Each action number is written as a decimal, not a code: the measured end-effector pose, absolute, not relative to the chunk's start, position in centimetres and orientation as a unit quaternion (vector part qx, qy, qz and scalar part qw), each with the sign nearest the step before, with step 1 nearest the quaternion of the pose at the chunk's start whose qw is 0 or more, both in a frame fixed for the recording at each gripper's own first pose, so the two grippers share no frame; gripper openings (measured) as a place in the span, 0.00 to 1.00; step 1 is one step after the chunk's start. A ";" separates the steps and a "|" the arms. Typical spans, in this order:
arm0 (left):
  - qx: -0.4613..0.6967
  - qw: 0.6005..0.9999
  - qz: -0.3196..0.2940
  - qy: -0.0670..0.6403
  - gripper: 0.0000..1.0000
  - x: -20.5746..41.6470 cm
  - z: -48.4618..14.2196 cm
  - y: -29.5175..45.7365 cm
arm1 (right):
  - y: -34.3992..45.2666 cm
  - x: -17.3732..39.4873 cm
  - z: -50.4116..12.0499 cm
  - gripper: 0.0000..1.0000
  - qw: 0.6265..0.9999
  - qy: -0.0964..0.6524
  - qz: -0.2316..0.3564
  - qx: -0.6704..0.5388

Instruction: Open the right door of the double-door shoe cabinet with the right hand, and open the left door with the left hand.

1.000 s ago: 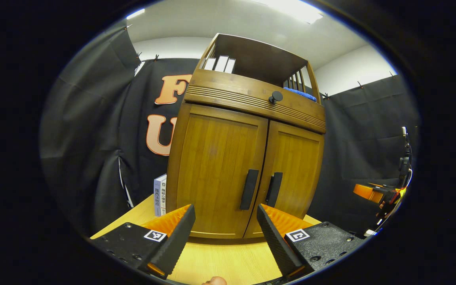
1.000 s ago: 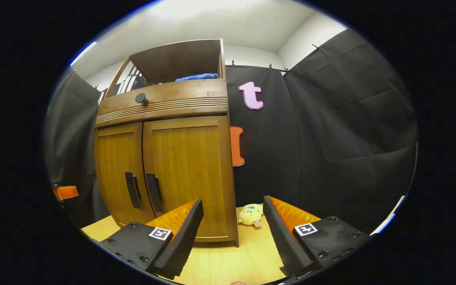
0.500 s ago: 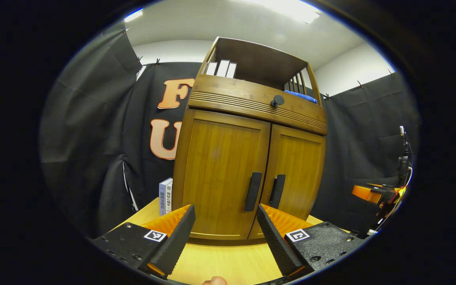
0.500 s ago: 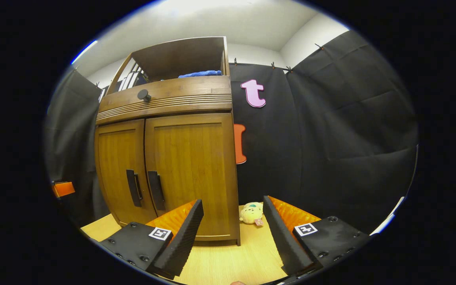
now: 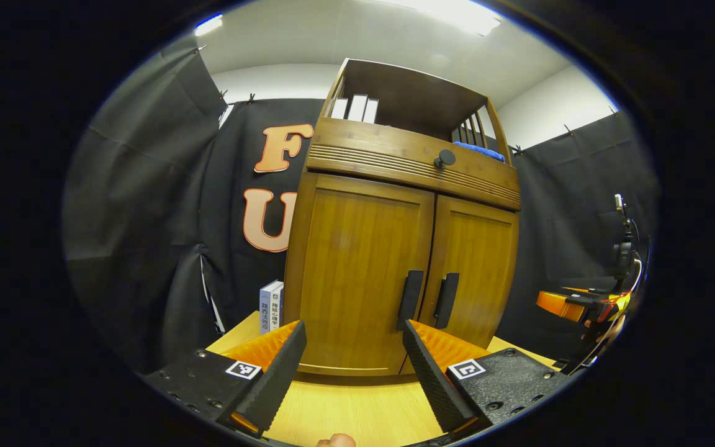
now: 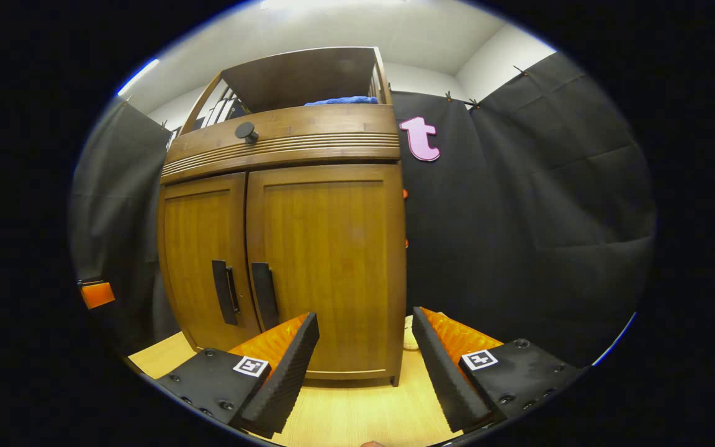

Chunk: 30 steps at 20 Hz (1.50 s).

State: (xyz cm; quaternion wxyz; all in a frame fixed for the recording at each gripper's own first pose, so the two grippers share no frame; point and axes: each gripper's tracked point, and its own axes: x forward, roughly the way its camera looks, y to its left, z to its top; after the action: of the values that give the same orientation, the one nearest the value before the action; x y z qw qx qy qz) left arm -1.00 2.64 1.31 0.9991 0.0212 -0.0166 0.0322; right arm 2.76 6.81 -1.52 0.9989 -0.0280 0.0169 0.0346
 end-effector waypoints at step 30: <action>0.037 0.993 0.113 -0.005 0.94 -1.6 0.6 14.2 | 23.2 16.7 -7.8 0.76 0.992 0.075 0.095 -0.026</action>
State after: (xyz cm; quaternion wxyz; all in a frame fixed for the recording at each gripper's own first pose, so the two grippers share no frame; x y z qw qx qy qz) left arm -1.60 14.19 0.56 0.9929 0.0367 -0.0054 0.1132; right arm 16.70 23.18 -7.81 0.9923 -0.0256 0.0753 0.0948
